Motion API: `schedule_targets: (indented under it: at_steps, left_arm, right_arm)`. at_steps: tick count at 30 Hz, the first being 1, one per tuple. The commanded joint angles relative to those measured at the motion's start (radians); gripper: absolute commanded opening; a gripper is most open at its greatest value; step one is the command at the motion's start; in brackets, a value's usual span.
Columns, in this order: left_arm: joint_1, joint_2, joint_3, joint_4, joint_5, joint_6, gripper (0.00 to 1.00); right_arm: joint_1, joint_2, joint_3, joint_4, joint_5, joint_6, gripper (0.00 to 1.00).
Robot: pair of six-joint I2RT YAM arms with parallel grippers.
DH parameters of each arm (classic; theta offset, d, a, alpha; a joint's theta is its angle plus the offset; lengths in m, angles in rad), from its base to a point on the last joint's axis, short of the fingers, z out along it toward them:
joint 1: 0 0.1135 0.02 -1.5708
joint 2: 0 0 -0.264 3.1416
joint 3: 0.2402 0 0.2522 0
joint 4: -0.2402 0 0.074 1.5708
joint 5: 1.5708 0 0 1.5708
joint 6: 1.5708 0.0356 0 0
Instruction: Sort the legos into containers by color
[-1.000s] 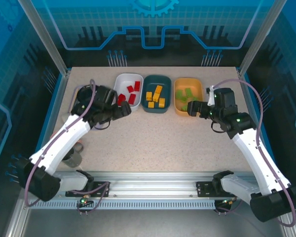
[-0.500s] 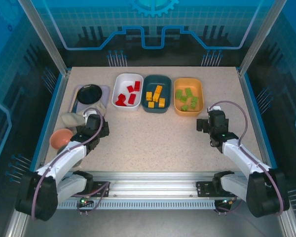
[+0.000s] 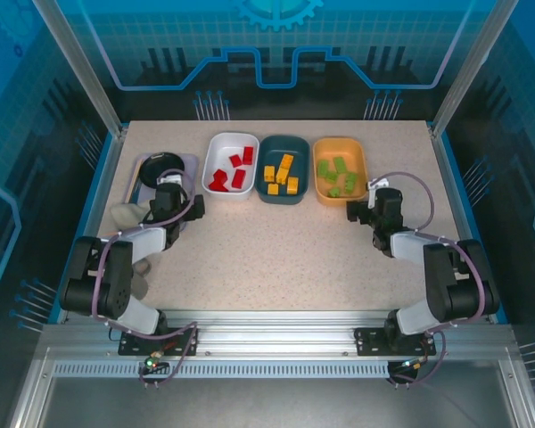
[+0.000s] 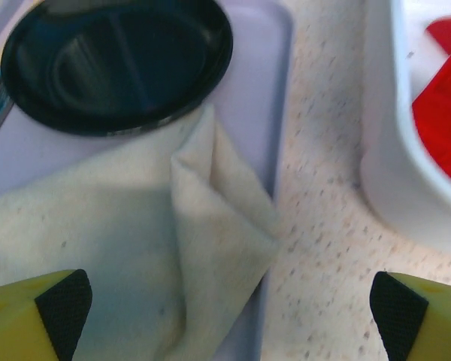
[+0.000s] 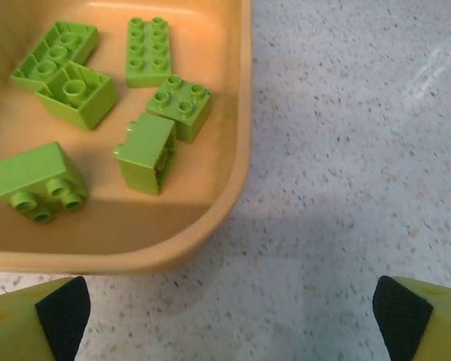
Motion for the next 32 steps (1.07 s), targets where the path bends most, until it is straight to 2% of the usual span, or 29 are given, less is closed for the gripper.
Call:
schedule_targets:
  at_steps: [1,4,6,8,12,21,27,32]
  left_arm:
    - [0.04,-0.014,-0.057,0.183,0.087,0.03,0.99]
    - [0.037,-0.037,-0.191,0.395,0.077,0.028,0.99]
    - [0.04,0.006,-0.257,0.565,0.038,0.013,0.99]
    - [0.038,-0.005,-0.221,0.476,0.037,0.01,0.99]
    - [0.031,-0.001,-0.215,0.471,0.033,0.017,0.99]
    - [0.024,0.001,-0.215,0.476,0.024,0.026,0.99]
    - [0.026,0.003,-0.195,0.441,0.118,0.061,0.99]
    - [0.026,0.002,-0.195,0.442,0.118,0.06,0.99]
  right_arm:
    - [-0.008,-0.008,-0.04,0.185,-0.075,-0.043,1.0]
    - [-0.012,0.01,-0.172,0.43,-0.087,-0.045,1.0]
    - [-0.014,-0.009,-0.193,0.443,-0.097,-0.043,1.0]
    - [-0.016,-0.003,-0.187,0.44,-0.093,-0.04,1.0]
    - [-0.02,0.014,-0.114,0.323,-0.069,-0.023,1.0]
    - [-0.005,0.017,-0.117,0.335,-0.042,-0.032,1.0]
    - [-0.005,0.018,-0.114,0.328,-0.046,-0.032,1.0]
    - [-0.009,0.017,-0.115,0.33,-0.056,-0.032,1.0]
